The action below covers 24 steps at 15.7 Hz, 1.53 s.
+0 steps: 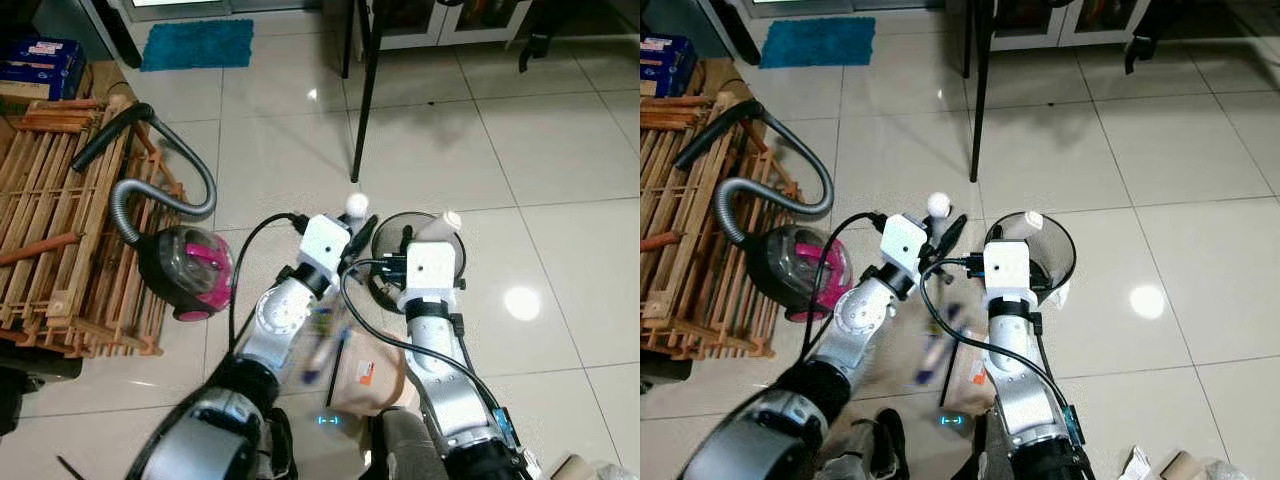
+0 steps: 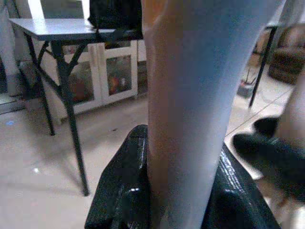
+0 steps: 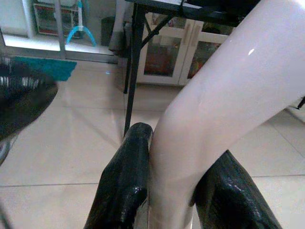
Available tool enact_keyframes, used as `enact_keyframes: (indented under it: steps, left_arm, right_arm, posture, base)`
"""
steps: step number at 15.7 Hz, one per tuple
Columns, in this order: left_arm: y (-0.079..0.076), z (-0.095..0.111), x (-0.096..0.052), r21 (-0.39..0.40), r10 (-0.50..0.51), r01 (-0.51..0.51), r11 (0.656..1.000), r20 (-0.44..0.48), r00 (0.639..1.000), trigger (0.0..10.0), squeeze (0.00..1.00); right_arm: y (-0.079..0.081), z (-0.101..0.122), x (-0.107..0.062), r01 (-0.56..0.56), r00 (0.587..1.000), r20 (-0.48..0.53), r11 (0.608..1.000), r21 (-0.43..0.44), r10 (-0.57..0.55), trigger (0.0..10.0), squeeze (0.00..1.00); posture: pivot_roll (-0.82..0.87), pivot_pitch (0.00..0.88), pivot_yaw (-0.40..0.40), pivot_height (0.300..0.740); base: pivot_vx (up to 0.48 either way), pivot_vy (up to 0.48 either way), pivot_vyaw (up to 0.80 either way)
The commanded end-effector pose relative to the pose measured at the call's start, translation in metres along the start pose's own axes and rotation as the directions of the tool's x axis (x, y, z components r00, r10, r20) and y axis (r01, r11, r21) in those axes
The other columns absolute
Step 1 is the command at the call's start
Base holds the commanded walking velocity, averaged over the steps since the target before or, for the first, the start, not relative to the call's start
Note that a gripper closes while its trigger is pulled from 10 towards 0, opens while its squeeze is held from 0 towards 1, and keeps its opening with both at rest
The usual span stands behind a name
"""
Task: Sweep floor
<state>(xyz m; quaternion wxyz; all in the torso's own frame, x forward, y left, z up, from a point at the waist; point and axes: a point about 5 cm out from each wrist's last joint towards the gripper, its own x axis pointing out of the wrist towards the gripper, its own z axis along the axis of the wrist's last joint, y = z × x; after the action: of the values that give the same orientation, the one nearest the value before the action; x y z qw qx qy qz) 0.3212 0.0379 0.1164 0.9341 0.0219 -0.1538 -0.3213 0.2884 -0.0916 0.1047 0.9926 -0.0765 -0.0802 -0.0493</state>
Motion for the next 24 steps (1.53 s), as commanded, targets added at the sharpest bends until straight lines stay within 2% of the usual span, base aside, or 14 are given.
enact_keyframes:
  steps: [1, 2, 4, 7, 10, 13, 14, 15, 17, 19, 22, 23, 24]
  left_arm:
    - [-0.007, -0.005, -0.013, -0.025, -0.052, 0.052, 0.998, -0.013, 0.999, 10.0, 0.0]
    - [-0.008, -0.004, -0.016, -0.024, -0.061, 0.061, 0.998, -0.011, 0.998, 10.0, 0.0]
    - [-0.004, 0.003, -0.031, -0.049, -0.078, 0.077, 0.996, -0.003, 0.997, 10.0, 0.0]
    - [-0.005, 0.02, -0.05, -0.084, -0.181, 0.177, 0.981, -0.034, 0.983, 10.0, 0.0]
    - [0.006, 0.034, -0.064, -0.082, -0.201, 0.195, 0.977, -0.071, 0.977, 10.0, 0.0]
    - [0.009, 0.047, -0.068, -0.144, -0.216, 0.203, 0.969, -0.08, 0.973, 10.0, 0.0]
    - [0.009, 0.054, -0.067, -0.202, -0.226, 0.207, 0.957, -0.078, 0.971, 10.0, 0.0]
    - [0.009, 0.065, -0.063, -0.272, -0.217, 0.205, 0.94, -0.017, 0.976, 10.0, 0.0]
    - [0.015, 0.074, -0.059, -0.291, -0.179, 0.179, 0.94, 0.027, 0.984, 10.0, 0.0]
    - [0.025, 0.083, -0.055, -0.256, -0.144, 0.154, 0.954, 0.057, 0.988, 10.0, 0.0]
    - [0.035, 0.094, -0.053, -0.209, -0.159, 0.167, 0.963, 0.053, 0.986, 10.0, 0.0]
    - [0.046, 0.101, -0.055, -0.124, -0.184, 0.185, 0.975, 0.025, 0.983, 10.0, 0.0]
    - [0.052, 0.102, -0.056, -0.093, -0.183, 0.183, 0.979, 0.013, 0.983, 10.0, 0.0]
  right_arm:
    - [0.008, -0.005, -0.001, 0.027, 0.999, -0.031, 1.0, 0.0, -0.027, 10.0, 0.0]
    - [0.008, -0.006, 0.0, 0.031, 0.999, -0.031, 1.0, -0.006, -0.031, 10.0, 0.0]
    - [0.005, -0.009, 0.004, 0.044, 0.998, -0.038, 0.999, -0.01, -0.045, 10.0, 0.0]
    - [0.004, -0.013, 0.005, 0.056, 0.997, -0.054, 0.998, -0.003, -0.056, 10.0, 0.0]
    - [0.003, -0.016, 0.007, 0.067, 0.996, -0.057, 0.998, -0.006, -0.067, 10.0, 0.0]
    - [0.001, -0.018, 0.009, 0.077, 0.995, -0.059, 0.997, -0.004, -0.077, 10.0, 0.0]
    - [0.001, -0.018, 0.009, 0.077, 0.995, -0.059, 0.997, -0.004, -0.077, 10.0, 0.0]
    - [0.001, -0.018, 0.01, 0.075, 0.995, -0.058, 0.997, -0.001, -0.075, 10.0, 0.0]
    - [0.001, -0.019, 0.01, 0.071, 0.996, -0.056, 0.997, 0.002, -0.071, 10.0, 0.0]
    - [0.001, -0.02, 0.009, 0.061, 0.997, -0.054, 0.998, 0.008, -0.061, 10.0, 0.0]
    - [0.0, -0.023, 0.007, 0.05, 0.997, -0.055, 0.999, 0.012, -0.049, 10.0, 0.0]
    - [-0.003, -0.025, 0.005, 0.05, 0.997, -0.058, 0.999, 0.011, -0.049, 10.0, 0.0]
    - [-0.004, -0.026, 0.005, 0.051, 0.997, -0.06, 0.999, 0.011, -0.05, 10.0, 0.0]
  posture:
    - [-0.1, 0.293, 0.049, 0.74]
    - [-0.09, 0.292, 0.051, 0.74]
    - [-0.08, 0.29, 0.05, 0.74]
    - [-0.06, 0.287, 0.053, 0.74]
    - [-0.06, 0.287, 0.06, 0.74]
    - [-0.05, 0.282, 0.061, 0.74]
    - [-0.05, 0.282, 0.061, 0.74]
    - [-0.05, 0.28, 0.062, 0.74]
    - [-0.05, 0.274, 0.062, 0.74]
    - [-0.05, 0.27, 0.063, 0.74]
    - [-0.05, 0.262, 0.067, 0.74]
    - [-0.05, 0.258, 0.07, 0.74]
    - [-0.05, 0.258, 0.072, 0.74]
  base:
    - [0.0, 0.0, 0.0]
    - [0.0, 0.0, 0.0]
    - [0.0, 0.0, 0.0]
    - [0.0, 0.0, 0.0]
    - [0.0, 0.0, 0.0]
    - [0.0, 0.0, 0.0]
    - [0.0, 0.0, 0.0]
    - [0.0, 0.0, 0.0]
    - [0.0, 0.0, 0.0]
    - [0.0, 0.0, 0.0]
    - [0.0, 0.0, 0.0]
    - [0.0, 0.0, 0.0]
    - [0.0, 0.0, 0.0]
